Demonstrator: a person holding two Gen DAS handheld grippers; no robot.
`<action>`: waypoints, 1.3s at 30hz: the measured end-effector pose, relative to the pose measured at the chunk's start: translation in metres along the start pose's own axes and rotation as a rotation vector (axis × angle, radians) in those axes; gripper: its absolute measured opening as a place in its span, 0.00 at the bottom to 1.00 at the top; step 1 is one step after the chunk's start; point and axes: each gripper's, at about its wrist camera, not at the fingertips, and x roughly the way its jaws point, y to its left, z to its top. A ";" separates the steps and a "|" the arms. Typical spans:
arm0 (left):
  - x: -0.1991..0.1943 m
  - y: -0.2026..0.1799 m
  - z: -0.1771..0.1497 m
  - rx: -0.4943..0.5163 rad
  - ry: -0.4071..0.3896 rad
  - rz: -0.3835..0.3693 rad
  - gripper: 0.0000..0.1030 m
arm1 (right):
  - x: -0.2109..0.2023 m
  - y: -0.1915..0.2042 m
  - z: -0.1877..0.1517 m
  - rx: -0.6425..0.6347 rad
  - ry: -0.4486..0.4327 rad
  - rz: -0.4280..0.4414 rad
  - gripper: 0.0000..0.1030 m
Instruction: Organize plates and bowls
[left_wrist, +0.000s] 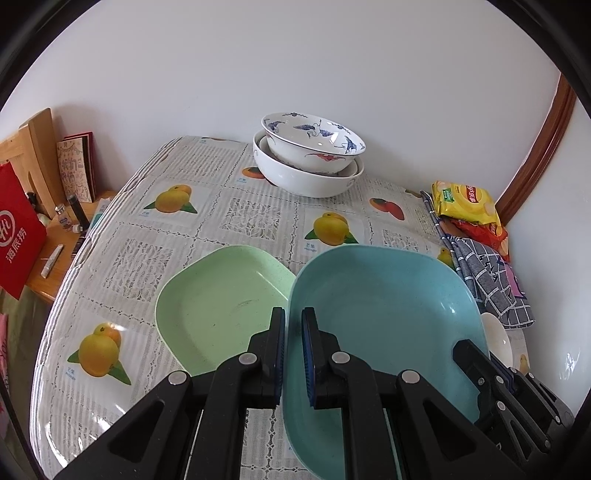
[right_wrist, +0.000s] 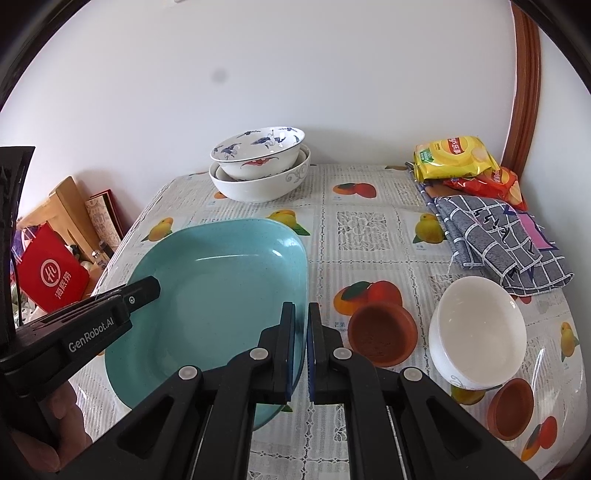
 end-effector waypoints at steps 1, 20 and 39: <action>0.000 0.001 0.000 -0.001 0.000 0.003 0.09 | 0.001 0.001 0.000 -0.004 0.003 0.001 0.05; 0.016 0.027 -0.004 -0.045 0.034 0.029 0.09 | 0.022 0.022 -0.005 -0.036 0.043 0.019 0.06; 0.031 0.055 -0.010 -0.085 0.069 0.070 0.09 | 0.046 0.042 -0.010 -0.076 0.089 0.047 0.06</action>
